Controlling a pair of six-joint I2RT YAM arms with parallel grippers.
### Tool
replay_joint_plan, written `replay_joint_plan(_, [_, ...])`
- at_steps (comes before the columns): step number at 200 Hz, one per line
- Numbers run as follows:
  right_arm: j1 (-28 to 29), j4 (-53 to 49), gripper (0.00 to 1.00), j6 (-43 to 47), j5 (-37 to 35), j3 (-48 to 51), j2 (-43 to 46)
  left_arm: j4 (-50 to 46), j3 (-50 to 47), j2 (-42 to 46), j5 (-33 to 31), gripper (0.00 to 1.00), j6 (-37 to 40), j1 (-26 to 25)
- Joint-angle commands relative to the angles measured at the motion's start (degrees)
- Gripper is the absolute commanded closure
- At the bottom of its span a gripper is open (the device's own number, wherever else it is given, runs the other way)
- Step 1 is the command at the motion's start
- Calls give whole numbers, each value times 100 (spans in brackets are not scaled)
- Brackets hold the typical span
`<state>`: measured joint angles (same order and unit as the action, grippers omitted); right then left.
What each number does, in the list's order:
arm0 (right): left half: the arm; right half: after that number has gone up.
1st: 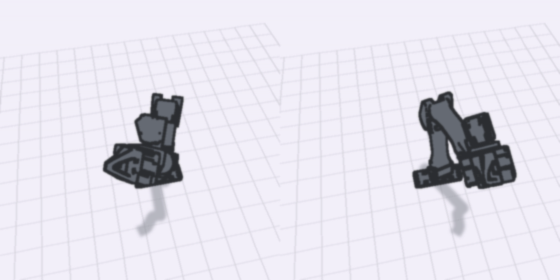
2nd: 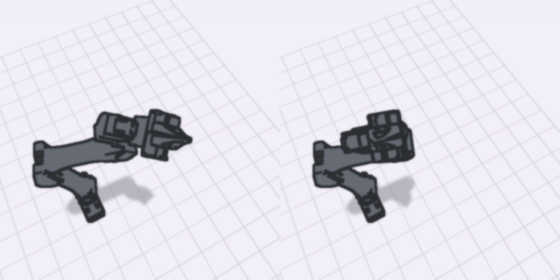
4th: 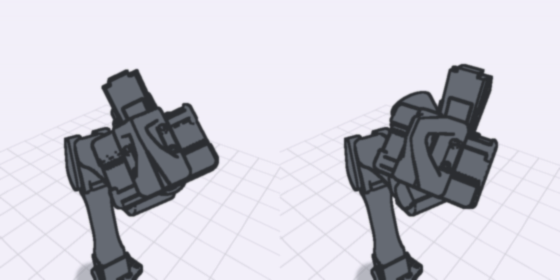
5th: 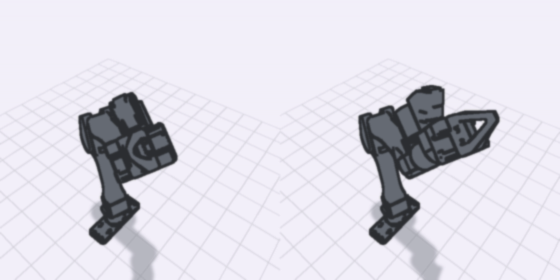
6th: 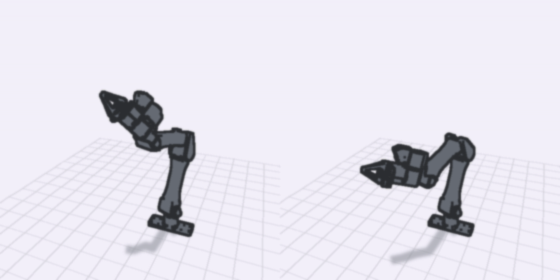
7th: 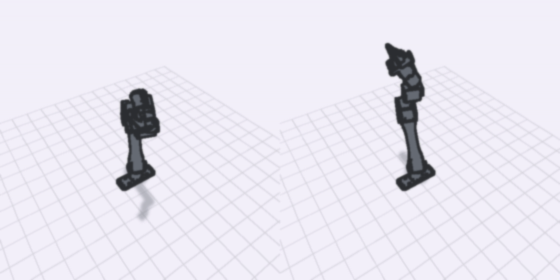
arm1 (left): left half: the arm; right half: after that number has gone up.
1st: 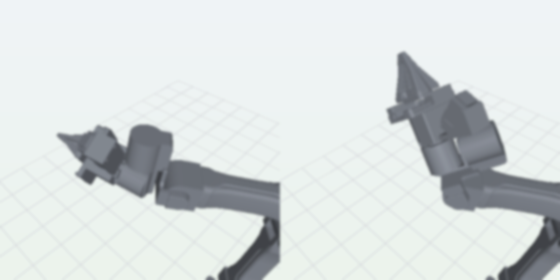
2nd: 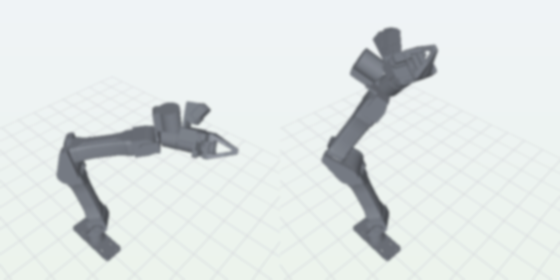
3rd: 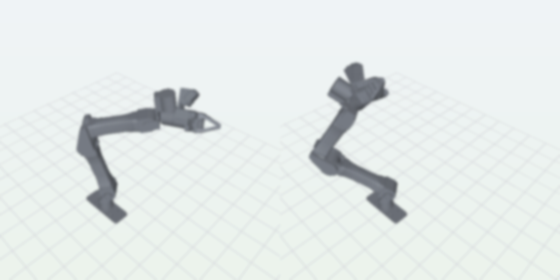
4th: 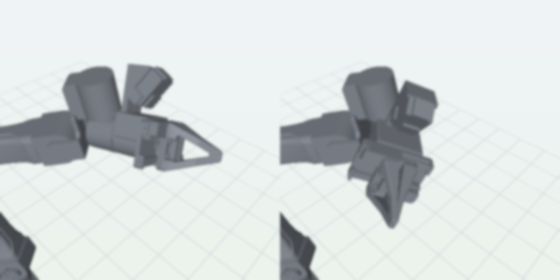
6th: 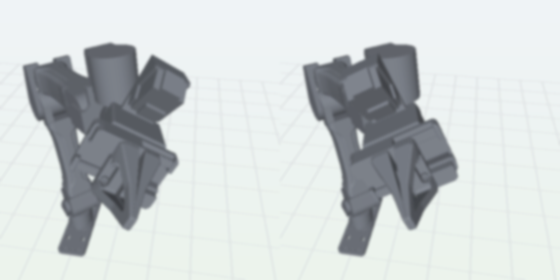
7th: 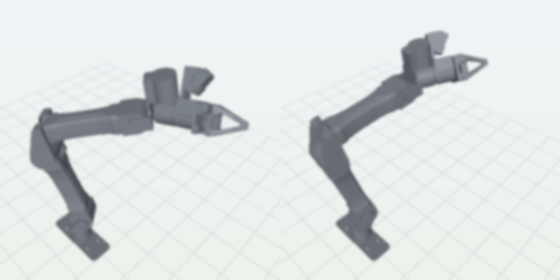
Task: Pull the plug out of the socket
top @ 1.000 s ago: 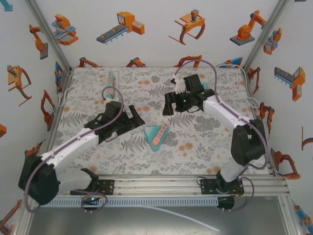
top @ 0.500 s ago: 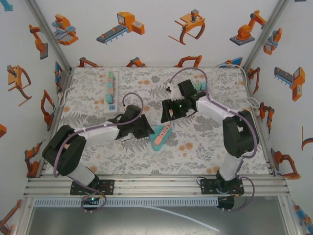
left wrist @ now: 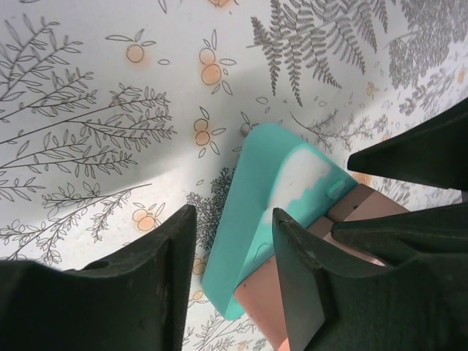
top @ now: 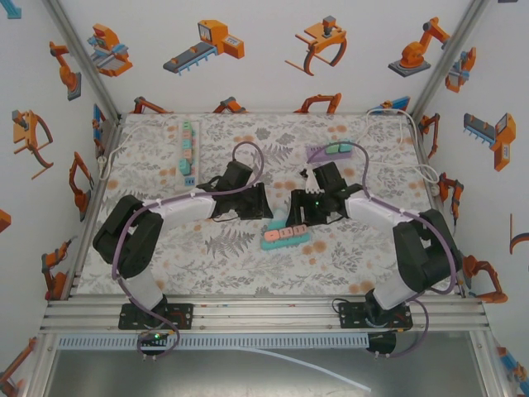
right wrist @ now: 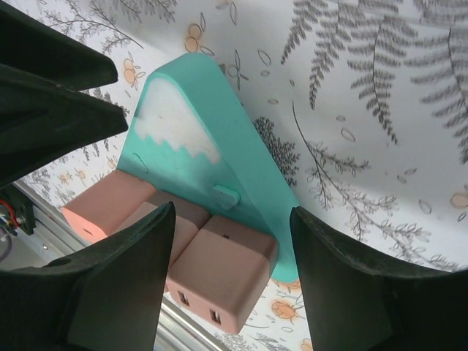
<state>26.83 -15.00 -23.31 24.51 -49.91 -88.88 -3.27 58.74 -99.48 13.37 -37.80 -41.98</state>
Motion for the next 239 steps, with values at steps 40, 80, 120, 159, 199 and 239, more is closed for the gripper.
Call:
replay_joint_plan(40, [55, 211, 38, -255, -243, 31, 451, 5, -140, 53, 693, 51, 339, -13])
replay_joint_plan(80, [56, -61, 34, 752, -919, -181, 1305, -89, -88, 223, 703, 48, 549, -13])
replay_joint_plan(120, [55, 227, 33, 3245, -922, 496, 2733, -110, 5, 275, 467, 43, 916, -102])
replay_joint_plan(159, [64, 263, 29, 5960, 608, 1335, 3988, -81, 254, 51, 473, 41, 1263, -250])
replay_joint_plan(199, [85, 421, 30, 7054, 1527, 1818, 4158, 65, 376, -229, 909, 38, 1258, -256])
replay_joint_plan(239, [414, 279, 35, 7708, 1139, 1661, 3463, -22, 431, -476, 1046, 38, 1260, -250])
